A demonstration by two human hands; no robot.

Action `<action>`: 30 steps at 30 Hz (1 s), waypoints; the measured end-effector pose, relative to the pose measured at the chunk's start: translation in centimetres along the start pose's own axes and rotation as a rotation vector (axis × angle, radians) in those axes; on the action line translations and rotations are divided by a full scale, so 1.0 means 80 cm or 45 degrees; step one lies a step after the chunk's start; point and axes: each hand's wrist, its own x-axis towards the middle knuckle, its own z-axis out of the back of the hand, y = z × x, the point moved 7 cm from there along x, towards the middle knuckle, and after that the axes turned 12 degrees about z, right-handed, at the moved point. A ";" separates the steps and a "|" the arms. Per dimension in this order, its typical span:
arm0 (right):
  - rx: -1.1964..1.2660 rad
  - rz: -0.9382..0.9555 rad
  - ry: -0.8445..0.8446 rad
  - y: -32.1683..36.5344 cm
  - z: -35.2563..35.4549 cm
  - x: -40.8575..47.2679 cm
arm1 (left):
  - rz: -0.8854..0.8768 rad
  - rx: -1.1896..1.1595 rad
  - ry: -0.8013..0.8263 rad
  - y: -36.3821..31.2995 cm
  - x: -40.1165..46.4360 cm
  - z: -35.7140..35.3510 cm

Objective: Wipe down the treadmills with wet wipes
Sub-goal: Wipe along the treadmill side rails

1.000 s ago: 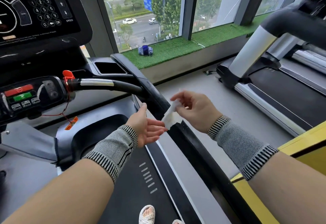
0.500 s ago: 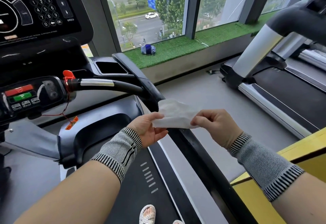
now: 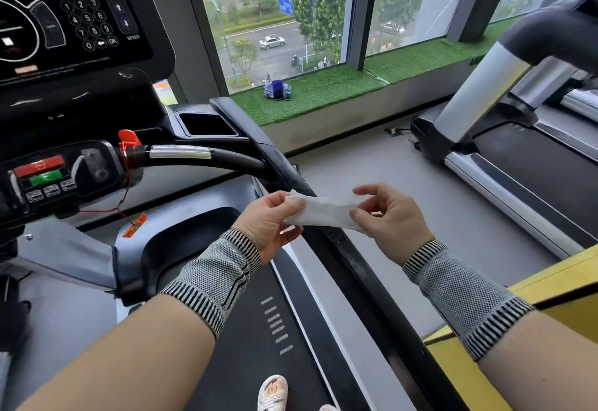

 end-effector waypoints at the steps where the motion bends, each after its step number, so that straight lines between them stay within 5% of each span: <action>1: -0.095 0.000 0.031 -0.002 -0.001 0.002 | -0.026 0.013 -0.012 -0.002 0.000 0.000; 9: -0.291 -0.133 0.211 -0.008 -0.001 0.015 | -0.073 0.179 -0.202 -0.013 0.005 0.010; 14: -0.303 0.023 0.166 0.016 -0.005 0.024 | 0.318 0.288 -0.480 0.022 0.012 0.038; 20: 0.203 0.042 0.041 0.021 -0.012 0.024 | 0.784 0.087 0.024 0.078 0.003 -0.007; 27: 0.939 -0.290 -0.089 0.008 -0.009 0.011 | 0.605 -0.241 0.332 0.075 0.009 -0.044; 30: 1.077 -0.483 -0.161 -0.004 -0.010 0.007 | 0.482 -0.302 0.245 0.064 0.010 -0.043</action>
